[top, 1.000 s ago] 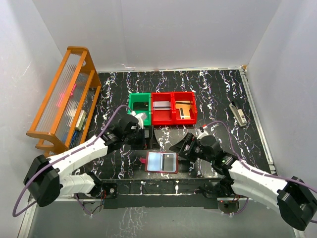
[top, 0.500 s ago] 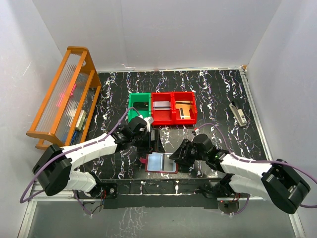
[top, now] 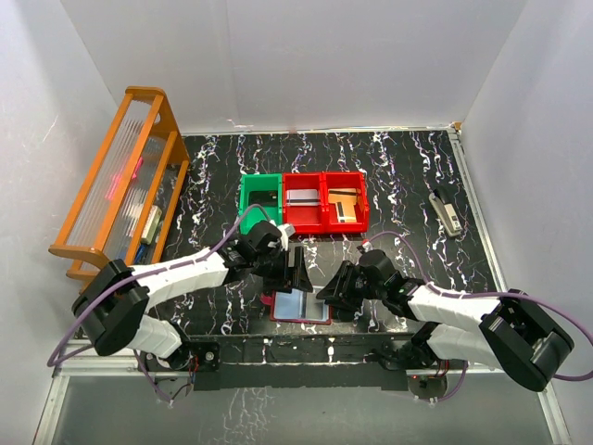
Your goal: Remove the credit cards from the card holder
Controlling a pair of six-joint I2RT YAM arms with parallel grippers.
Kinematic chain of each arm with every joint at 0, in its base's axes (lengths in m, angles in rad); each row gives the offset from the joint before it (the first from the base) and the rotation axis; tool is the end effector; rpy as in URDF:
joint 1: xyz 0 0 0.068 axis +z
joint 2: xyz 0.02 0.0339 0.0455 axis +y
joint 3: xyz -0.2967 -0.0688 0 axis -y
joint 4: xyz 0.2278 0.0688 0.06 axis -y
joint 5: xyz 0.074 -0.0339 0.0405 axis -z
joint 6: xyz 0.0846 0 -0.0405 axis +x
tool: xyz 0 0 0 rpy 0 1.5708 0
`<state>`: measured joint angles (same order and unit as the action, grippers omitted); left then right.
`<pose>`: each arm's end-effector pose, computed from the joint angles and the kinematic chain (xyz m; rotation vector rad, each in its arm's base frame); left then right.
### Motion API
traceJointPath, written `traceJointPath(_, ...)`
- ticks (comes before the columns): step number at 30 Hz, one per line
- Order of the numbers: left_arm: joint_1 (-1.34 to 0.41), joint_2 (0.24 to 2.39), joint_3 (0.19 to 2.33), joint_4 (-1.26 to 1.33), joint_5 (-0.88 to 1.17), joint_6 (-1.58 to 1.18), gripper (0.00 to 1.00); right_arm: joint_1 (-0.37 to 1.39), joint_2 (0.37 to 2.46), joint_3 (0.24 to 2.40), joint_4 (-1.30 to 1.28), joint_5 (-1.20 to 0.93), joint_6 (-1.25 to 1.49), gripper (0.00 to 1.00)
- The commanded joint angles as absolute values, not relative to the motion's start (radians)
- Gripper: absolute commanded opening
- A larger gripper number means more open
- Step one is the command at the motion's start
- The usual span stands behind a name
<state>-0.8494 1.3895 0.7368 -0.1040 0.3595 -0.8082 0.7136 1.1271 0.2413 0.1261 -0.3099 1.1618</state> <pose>0.1727 -0.2414 0.2095 0.2579 2.6023 -1.1486 0.1308 0.1473 0.1366 0.4170 2.6317 1.1659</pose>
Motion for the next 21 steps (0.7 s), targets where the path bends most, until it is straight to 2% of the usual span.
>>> traceJointPath(1, -0.867, 1.416, 0.737, -0.086, 0.4, -0.809, 0.7, 0.717, 1.134, 0.252, 0.118, -0.284, 1.159, 0.38)
traceJointPath(17, -0.877, 1.496, 0.606, 0.102, 0.405, -0.932, 0.45, 0.717, 1.127, 0.271, 0.097, -0.291, 1.156, 0.35)
traceJointPath(21, -0.877, 1.503, 0.627, 0.049, 0.37, -0.905, 0.38, 0.718, 1.107, 0.292, 0.091, -0.308, 1.155, 0.31)
